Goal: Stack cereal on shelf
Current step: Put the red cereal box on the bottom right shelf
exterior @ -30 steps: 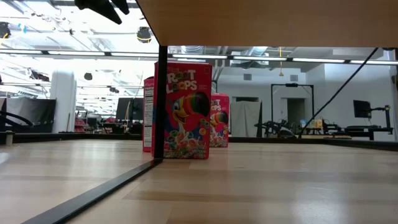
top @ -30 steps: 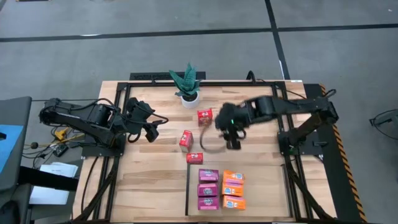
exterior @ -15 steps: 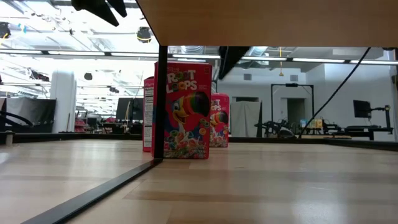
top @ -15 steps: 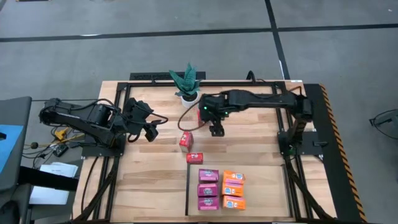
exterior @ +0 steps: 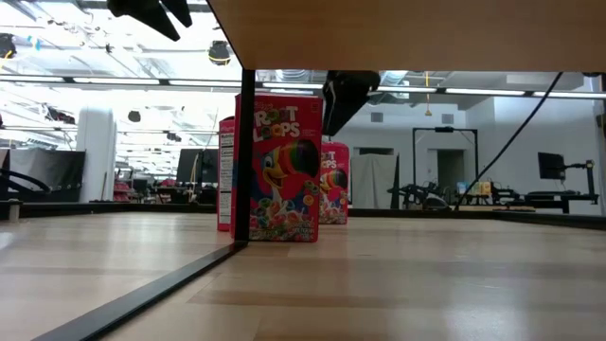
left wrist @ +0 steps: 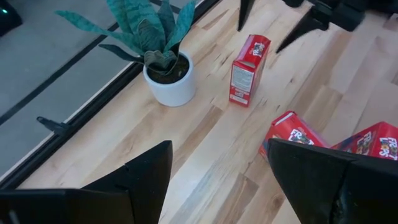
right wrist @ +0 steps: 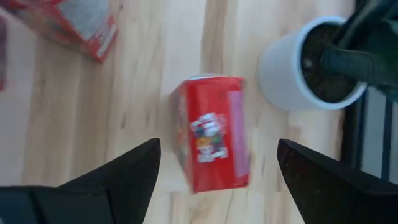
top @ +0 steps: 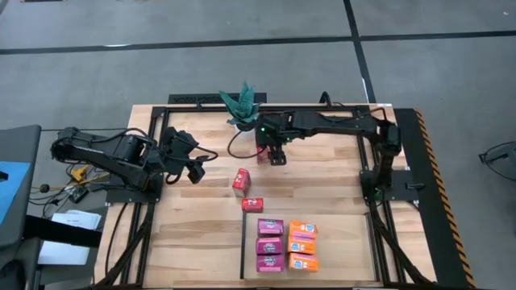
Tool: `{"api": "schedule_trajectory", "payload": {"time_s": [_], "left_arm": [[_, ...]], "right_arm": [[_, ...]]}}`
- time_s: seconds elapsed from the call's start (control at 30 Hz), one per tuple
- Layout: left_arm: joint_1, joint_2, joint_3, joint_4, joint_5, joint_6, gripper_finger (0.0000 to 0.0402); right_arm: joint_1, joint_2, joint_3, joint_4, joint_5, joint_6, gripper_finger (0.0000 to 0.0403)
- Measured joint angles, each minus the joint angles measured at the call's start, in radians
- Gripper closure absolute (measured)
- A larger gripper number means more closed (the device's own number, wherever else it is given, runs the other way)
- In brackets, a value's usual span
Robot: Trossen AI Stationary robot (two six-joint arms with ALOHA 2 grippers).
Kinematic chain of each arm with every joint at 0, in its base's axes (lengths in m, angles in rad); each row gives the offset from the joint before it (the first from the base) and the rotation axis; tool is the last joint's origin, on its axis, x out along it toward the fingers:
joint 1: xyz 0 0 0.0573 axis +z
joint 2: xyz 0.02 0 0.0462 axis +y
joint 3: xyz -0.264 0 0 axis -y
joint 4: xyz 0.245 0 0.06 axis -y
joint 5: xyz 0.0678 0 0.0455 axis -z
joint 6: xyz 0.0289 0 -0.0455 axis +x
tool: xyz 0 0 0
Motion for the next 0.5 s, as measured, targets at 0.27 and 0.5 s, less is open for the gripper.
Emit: {"api": "schedule_trajectory", "payload": {"time_s": [0.27, 0.5], "left_arm": [[0.0, 0.0, 0.0, -0.005, 0.001, 0.0, 0.0146], [0.0, 0.0, 0.0, -0.012, 0.002, -0.003, 0.0146]], "right_arm": [[-0.032, 0.039, -0.002, 0.013, -0.106, -0.018, 0.0058], [-0.029, 0.092, 0.001, 0.034, -0.105, -0.037, 0.0062]]}}
